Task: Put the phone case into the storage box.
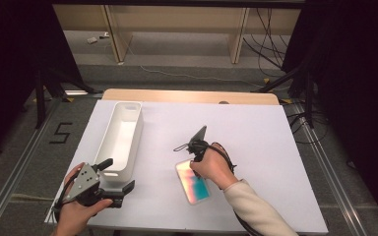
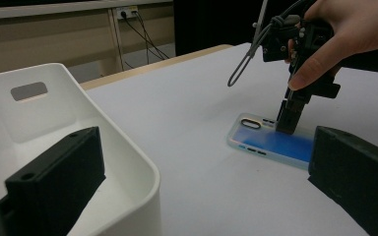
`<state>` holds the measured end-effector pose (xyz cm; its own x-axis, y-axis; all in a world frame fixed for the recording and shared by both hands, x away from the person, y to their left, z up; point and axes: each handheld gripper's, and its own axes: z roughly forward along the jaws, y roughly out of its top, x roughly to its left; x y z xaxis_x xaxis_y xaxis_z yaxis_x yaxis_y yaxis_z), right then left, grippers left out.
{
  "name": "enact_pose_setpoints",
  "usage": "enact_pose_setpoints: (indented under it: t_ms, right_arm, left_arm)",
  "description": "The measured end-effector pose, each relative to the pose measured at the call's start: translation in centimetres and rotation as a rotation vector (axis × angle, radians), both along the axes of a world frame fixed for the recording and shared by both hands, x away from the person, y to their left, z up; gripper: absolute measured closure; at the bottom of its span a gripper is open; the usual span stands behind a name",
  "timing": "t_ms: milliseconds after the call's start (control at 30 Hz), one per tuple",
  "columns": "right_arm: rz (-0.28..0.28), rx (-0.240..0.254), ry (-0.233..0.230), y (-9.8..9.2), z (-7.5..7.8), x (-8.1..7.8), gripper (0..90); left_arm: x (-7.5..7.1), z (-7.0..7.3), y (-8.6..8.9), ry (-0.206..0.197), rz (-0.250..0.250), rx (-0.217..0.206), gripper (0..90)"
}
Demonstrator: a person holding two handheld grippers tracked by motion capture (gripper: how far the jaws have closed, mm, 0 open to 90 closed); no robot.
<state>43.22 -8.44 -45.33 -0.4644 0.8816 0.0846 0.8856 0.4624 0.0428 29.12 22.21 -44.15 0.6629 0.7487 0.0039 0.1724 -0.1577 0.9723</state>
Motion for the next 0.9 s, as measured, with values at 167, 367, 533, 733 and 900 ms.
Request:
enact_pose_setpoints:
  t_ms: [167,367,533,733,900]
  right_arm:
    - [-0.012,0.006,0.007,-0.03,0.02,0.03,76.3]
    - [-0.019,-0.002,0.004,-0.07,0.05,0.05,79.9]
    - [-0.011,0.003,-0.005,-0.27,-0.01,0.21,82.0]
    - [-0.015,-0.002,-0.019,-0.26,-0.09,0.15,83.7]
    - [-0.019,-0.005,-0.009,-0.28,-0.01,0.18,84.8]
  left_arm:
    - [-0.01,0.00,0.01,0.000,0.001,0.000,0.0]
    - [0.00,0.00,0.00,-0.001,0.000,0.000,0.0]
    - [0.00,0.00,0.01,0.000,0.001,0.000,0.0]
    - [-0.01,0.00,0.01,-0.001,0.000,0.001,0.0]
    - [-0.02,0.00,-0.01,-0.001,0.001,0.001,0.0]
